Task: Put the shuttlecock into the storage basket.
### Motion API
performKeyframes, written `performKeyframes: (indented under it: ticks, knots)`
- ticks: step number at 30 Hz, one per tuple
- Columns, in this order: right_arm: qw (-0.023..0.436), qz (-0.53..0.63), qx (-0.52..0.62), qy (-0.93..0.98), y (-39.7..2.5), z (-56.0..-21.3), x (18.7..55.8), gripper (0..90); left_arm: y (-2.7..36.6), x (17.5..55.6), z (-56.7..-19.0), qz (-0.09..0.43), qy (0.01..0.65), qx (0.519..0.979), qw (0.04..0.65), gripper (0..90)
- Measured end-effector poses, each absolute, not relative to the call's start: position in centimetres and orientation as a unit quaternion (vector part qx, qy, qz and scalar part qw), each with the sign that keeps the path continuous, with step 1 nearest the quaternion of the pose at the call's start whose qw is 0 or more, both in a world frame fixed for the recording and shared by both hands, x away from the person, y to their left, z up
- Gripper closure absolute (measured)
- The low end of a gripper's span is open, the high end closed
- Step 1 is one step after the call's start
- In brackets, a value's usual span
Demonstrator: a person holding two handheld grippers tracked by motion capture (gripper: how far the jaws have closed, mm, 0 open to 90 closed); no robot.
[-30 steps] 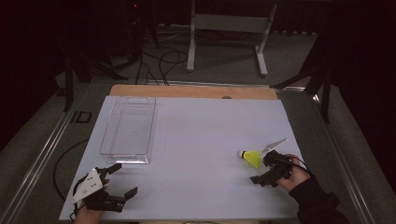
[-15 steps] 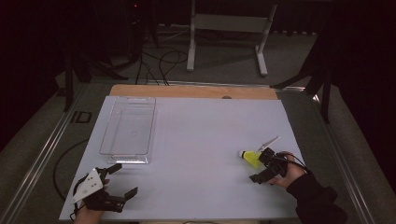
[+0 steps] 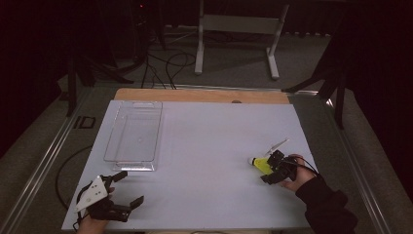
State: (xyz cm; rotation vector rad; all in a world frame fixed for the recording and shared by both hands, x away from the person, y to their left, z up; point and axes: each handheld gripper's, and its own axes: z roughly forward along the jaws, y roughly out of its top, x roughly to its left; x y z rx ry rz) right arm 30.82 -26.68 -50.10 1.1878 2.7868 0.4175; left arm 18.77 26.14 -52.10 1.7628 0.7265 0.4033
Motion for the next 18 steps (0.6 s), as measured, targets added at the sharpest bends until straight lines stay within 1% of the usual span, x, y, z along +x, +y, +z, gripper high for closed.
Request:
performKeyframes:
  ticks: [4,8,12,15,16,17,18]
  knots:
    - [0.044,0.134,0.384,0.913,-26.5,-50.2,31.2,43.7,26.1,18.8,-52.1,0.171,0.308,0.749,0.561,0.0]
    - [0.051,0.133,0.383,0.913,-26.3,-50.2,31.8,49.9,26.1,18.8,-52.1,0.17,0.309,0.749,0.56,0.0]
    - [0.054,0.125,0.379,0.915,-26.0,-50.3,32.3,52.8,26.1,18.8,-52.1,0.169,0.309,0.75,0.56,0.0]
    - [0.055,0.121,0.378,0.916,-25.8,-50.3,32.5,57.9,26.0,18.8,-52.1,0.168,0.308,0.751,0.56,0.0]
    - [0.053,0.119,0.374,0.918,-25.8,-50.4,32.6,62.9,26.0,18.8,-52.1,0.168,0.308,0.751,0.56,0.0]
    - [0.053,0.119,0.374,0.918,-25.8,-50.4,32.6,62.9,26.0,18.8,-52.1,0.168,0.308,0.751,0.56,0.0]
    - [0.049,0.117,0.375,0.918,-25.7,-50.4,32.7,68.1,26.1,18.8,-52.1,0.168,0.308,0.75,0.561,0.0]
